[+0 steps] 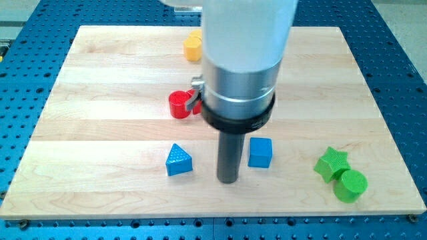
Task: Move the blue cube into the green star
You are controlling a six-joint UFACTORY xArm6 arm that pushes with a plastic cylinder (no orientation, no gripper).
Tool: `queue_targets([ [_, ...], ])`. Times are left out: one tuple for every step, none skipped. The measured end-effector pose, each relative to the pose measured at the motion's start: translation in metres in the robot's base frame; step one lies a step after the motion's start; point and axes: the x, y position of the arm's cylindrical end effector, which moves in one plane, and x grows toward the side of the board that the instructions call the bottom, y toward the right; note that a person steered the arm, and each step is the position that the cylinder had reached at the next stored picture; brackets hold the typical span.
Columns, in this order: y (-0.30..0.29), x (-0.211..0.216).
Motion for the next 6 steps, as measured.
queue_targets([
  [-0.012,0.005],
  [-0.019,-0.001],
  [0.020,-0.048],
  [0.068,-0.040],
  [0.121,-0.040],
  [0.159,-0.040],
])
